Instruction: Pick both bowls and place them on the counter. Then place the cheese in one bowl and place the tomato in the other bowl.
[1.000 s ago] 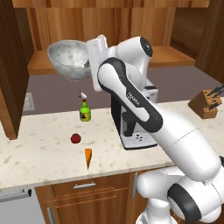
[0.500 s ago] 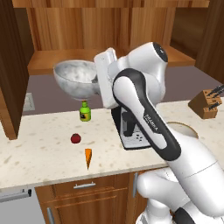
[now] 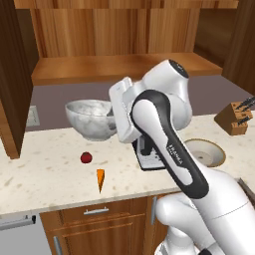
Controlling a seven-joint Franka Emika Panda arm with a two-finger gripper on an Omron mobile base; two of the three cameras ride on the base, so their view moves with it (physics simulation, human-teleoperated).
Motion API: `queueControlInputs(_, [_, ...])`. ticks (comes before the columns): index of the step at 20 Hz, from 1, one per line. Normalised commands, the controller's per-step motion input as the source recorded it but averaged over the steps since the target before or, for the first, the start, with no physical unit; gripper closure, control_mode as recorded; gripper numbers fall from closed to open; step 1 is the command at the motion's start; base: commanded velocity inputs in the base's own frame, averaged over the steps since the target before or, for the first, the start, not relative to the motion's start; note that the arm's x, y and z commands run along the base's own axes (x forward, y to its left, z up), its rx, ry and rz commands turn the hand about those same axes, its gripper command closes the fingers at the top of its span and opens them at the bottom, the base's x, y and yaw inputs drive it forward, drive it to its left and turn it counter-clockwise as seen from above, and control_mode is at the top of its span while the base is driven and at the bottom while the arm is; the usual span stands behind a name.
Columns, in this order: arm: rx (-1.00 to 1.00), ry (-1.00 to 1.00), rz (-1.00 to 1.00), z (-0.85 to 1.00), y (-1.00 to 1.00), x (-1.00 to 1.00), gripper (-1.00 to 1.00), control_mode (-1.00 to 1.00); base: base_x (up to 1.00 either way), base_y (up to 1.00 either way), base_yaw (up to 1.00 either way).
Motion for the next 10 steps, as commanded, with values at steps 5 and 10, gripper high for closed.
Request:
queueControlInputs(5, [0.0, 0.02, 0.0, -0.38, -0.04, -0.01, 1.0, -1.0, 0.0, 0.0, 0.0])
queueControlInputs(10, [-0.01, 0.08, 0.0, -0.37, 0.01, 0.0, 1.0, -1.0, 0.0, 0.0, 0.0])
